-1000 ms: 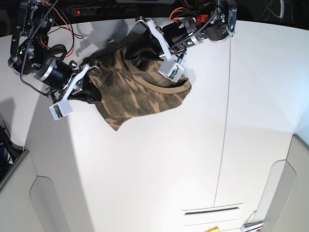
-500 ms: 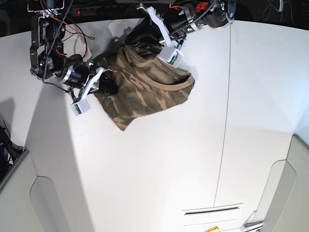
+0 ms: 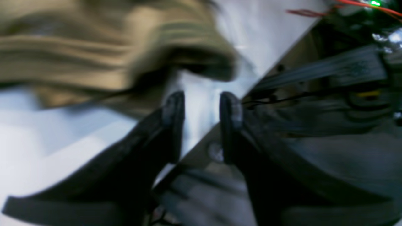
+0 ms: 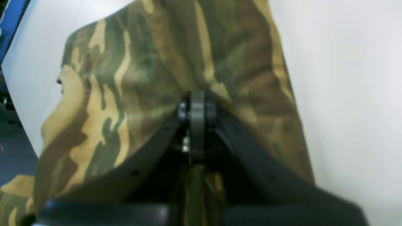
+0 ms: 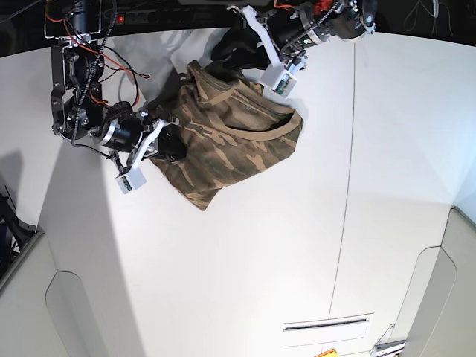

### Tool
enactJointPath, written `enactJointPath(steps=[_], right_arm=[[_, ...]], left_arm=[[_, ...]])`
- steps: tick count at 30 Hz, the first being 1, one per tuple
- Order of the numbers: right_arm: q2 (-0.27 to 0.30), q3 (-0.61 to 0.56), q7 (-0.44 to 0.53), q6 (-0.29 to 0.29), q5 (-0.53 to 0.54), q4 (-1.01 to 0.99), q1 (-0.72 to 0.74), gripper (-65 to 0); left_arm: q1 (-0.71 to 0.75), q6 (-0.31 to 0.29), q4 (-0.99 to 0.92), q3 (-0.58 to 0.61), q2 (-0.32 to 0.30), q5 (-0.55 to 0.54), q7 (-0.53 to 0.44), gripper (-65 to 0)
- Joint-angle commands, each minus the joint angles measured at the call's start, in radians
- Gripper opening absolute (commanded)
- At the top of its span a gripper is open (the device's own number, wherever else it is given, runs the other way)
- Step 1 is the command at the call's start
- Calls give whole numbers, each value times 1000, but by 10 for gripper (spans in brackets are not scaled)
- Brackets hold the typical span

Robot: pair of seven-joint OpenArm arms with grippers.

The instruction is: Fold the T-shirt properly

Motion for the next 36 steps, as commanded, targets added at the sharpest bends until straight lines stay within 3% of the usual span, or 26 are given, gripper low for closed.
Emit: enactJointPath(steps=[1,6,12,18,21,28,36], right_arm=[[10,3,11,-3,-5,11,16,-650],[12,3,-6,-3,29,23,16,-650],[11,3,-114,-3,139,172,16,-650],[11,3,-239,-2,224,299,5,-650],[11,-8,-244,1,277,299,-44,-650],[11,-158,-244,12,282,299,-148,-650],[13,-332,-251,11,277,299,-164,-650]], left_arm=[[4,-16,19,-11,-4,-21,-14,-408],[3,-16,19,-122,-9,-87,-37,-408],[-2,-16,19,-253,-9,-142,-37,-408],[-39,-16,18,-284,-9,-141,-48,-408],[-59,-16,18,-284,-9,-137,-53,-408],[-85,-16,18,-284,-10,-126,-55,-408],[-85,-16,18,-296,-11,-118,-56,-409]])
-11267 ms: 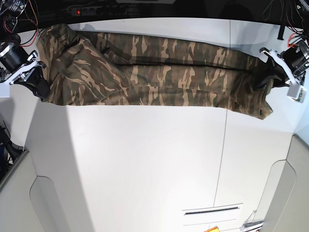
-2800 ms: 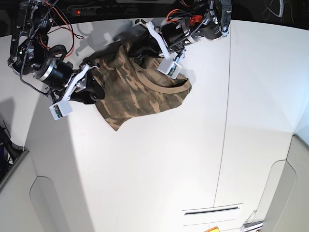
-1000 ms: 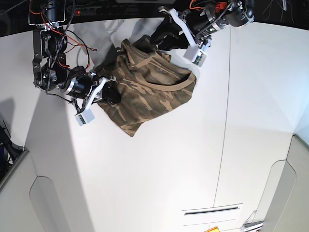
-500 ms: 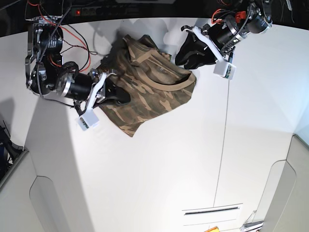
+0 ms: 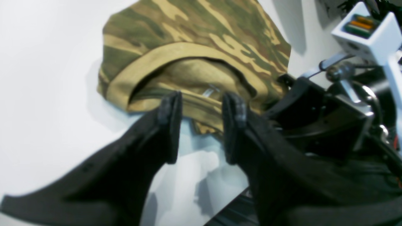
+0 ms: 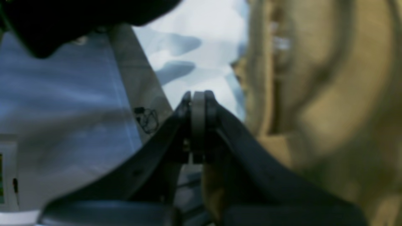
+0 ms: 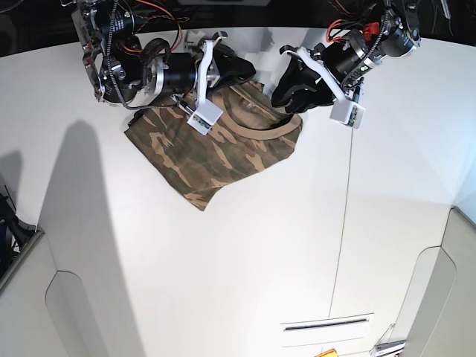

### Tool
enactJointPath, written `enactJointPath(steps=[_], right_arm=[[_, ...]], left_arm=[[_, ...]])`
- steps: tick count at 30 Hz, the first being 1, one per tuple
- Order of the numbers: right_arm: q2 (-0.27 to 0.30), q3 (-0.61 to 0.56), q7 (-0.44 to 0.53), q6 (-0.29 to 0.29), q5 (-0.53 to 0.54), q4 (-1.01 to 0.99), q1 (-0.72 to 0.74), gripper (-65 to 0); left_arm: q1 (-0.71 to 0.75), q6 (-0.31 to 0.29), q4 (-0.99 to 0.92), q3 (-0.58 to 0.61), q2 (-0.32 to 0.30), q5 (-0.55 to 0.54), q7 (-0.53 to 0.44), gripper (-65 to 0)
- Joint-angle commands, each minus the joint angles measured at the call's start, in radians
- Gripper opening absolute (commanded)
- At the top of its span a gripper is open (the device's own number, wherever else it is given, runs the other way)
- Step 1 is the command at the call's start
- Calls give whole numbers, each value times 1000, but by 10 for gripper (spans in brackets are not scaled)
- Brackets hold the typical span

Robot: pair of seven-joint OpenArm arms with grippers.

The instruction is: Fold the T-shirt properly

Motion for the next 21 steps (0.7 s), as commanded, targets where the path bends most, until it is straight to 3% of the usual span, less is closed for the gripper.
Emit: enactJointPath(steps=[1,7,12,18,21], right_arm=[[2,-5,5,8,46,18,9,-650],[0,18,-10,11,60,103,26,-650],[0,137,55,10,-34,171,108,-650],[0,251,163,-8,-183,105,206,-650],[0,255,200,-8,-220,13,263,-650]], left_arm=[[0,-16,18,-12,-6,-13,-21,-409],[1,-16,18,-102,-61,-32,-17,-409],[1,-16,18,-117,-77,-113,-14,-416],[0,-16,19,-56,-78,-145,-2,-612],[0,-16,18,38,-78,-90,0,-635]])
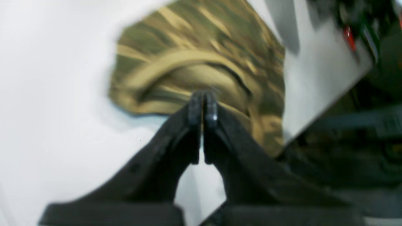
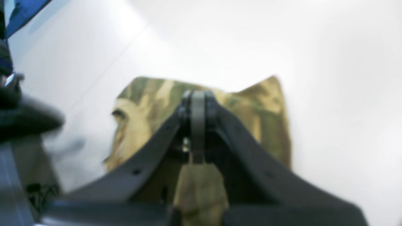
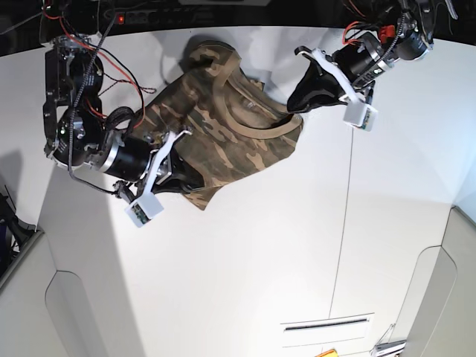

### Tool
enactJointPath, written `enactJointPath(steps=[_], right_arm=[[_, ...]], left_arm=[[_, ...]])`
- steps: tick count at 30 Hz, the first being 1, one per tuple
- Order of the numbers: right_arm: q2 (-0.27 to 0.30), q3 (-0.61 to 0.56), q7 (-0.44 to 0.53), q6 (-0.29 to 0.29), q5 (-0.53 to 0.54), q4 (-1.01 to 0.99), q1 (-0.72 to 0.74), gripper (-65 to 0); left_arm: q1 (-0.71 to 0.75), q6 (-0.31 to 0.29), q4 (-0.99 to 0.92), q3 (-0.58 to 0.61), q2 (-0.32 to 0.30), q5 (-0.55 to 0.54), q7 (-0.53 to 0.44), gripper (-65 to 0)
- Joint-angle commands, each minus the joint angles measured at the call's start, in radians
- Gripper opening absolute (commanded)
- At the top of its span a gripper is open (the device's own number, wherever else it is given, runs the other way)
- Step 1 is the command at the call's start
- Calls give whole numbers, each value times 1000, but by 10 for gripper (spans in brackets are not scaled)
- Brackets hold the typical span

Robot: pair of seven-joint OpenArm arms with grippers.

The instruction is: Fold the T-shirt properly

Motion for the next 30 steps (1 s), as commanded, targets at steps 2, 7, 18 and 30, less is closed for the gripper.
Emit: enactJointPath(steps=[2,7,18,30], right_arm=[[3,5,50,1,13,-63,63,-650],[3,5,75,2,13,-264,185,-650],[3,4,75,5,13,-423,249,-650],[4,4,59,13,17,-425,156,-650]], left_arm=[[-14,-16,18,77,-1,32,-25,-635],[-76,-16,2,270,-1,235,-79,-635],[-169,-16,-224,323,-23,344,-126,-635],[-293,50,-376,321,-154,482,-169,-635]])
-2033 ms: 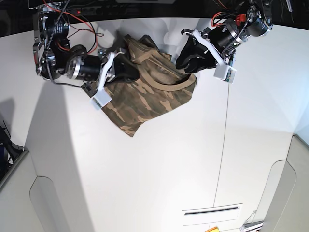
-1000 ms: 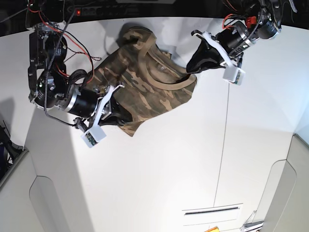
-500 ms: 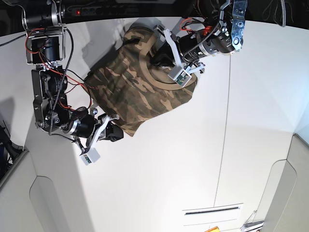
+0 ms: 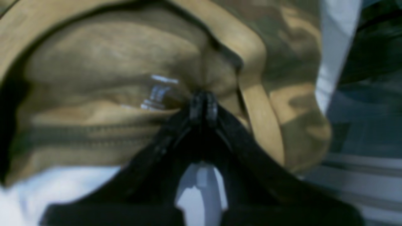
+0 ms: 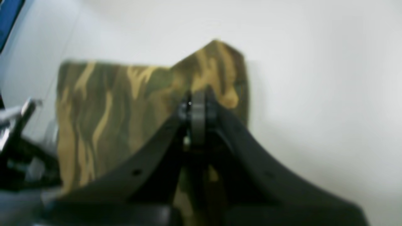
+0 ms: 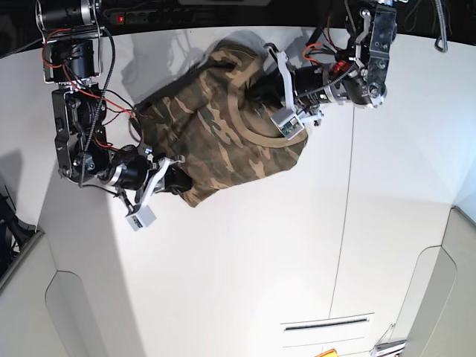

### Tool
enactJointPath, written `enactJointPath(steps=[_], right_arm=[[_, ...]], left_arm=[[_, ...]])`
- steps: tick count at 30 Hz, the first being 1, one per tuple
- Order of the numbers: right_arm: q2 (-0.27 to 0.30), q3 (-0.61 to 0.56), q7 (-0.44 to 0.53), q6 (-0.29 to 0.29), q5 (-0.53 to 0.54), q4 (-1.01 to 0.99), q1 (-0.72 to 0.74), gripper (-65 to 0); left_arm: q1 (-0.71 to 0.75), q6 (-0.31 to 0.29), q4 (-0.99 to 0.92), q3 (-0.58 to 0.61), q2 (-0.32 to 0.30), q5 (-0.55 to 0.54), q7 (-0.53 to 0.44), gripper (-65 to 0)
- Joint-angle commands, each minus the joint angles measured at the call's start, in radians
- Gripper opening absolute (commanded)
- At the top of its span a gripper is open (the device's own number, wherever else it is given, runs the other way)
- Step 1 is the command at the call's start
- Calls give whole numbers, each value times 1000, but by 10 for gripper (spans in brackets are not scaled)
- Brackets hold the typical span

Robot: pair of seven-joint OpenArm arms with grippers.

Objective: Fold the T-shirt properly
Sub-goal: 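Pull the bundle sides apart with both grippers to flatten it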

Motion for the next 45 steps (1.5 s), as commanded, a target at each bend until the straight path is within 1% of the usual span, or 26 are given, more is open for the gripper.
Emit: enactJointPath(steps=[1,5,7,9,11,14,16,19,22,23,26,29,33,35,39,45], right_arm=[[3,4,1,11,31,13,6,-650],[3,4,-78,12,169,14,-30,-650],[3,4,-115,19,225,18,-51,-650],[3,4,-131,19,256,24,-71,-650],[3,5,-131,19,278,40,-85,-650],[3,12,-132,19,274,75,-89,-650],[3,26,-130,19,256,106,-89,-650],[3,65,-126,19,248,143,-76,-650],[3,99,-96,19,221,147,-46,-650],[3,104,-81,18,197,146,-39,-650],[2,103,-29,18,143,146,-30,-650],[0,102,-5,18,114,141,-30,-650],[-18,95,63,19,50,115,-31,-650],[-32,82,77,19,10,101,-31,-650],[-39,13,80,19,-1,67,-31,-650],[-39,-103,40,18,0,63,-34,-650]], left_arm=[[-27,31,-6,-5,-21,56,14,-635],[-87,31,-44,-5,-60,74,-38,-635],[-111,34,-53,-5,-66,109,-63,-635],[-135,76,-55,-5,-66,157,-62,-635],[-159,138,-55,-6,-67,190,-62,-635],[-177,216,-37,-20,-81,192,-63,-635],[-171,237,-1,-45,-86,192,-61,-635],[-139,236,77,-103,-90,178,-61,-635],[-99,220,148,-163,-98,106,-45,-635],[-80,200,169,-180,-98,79,-34,-635],[-5,116,225,-212,-98,-10,-5,-635],[84,74,267,-212,-98,-54,6,-635],[151,74,278,-212,-95,-78,6,-635],[174,74,277,-212,-95,-78,7,-635],[201,75,277,-212,-95,-78,6,-635],[163,76,259,-212,-87,-78,-10,-635]])
